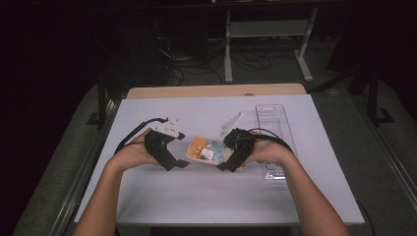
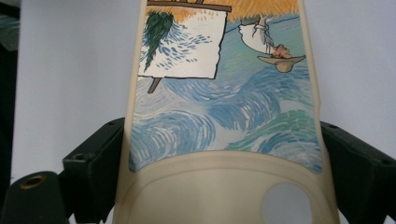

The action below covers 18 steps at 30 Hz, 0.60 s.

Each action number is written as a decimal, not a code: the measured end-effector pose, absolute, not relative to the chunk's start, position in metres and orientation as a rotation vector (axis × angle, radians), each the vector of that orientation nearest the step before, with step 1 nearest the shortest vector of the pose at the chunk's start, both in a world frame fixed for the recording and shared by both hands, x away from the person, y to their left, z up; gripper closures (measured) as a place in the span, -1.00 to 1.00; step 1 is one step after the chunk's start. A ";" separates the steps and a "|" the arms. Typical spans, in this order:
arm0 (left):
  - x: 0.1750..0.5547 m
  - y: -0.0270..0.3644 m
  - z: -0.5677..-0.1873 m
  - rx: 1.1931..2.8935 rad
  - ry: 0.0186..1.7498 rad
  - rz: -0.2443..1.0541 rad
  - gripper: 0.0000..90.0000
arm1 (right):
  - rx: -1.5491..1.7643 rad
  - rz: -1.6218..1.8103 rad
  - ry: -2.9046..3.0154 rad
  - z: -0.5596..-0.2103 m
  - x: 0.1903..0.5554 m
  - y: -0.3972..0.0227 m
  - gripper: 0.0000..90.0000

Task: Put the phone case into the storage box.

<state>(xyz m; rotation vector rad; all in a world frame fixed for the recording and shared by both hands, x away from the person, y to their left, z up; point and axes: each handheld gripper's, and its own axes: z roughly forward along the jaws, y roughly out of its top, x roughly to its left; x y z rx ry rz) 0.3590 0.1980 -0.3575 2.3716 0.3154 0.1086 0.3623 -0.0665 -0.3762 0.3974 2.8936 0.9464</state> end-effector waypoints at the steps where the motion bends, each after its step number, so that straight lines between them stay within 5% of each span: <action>1: 0.360 0.200 -0.358 2.365 0.338 0.125 -1.00 | 0.416 0.941 2.887 -0.377 0.363 -0.068 -0.77; 18: 0.344 0.219 -0.383 2.272 0.552 0.214 -1.00 | 0.618 0.872 2.833 -0.380 0.364 -0.070 -0.77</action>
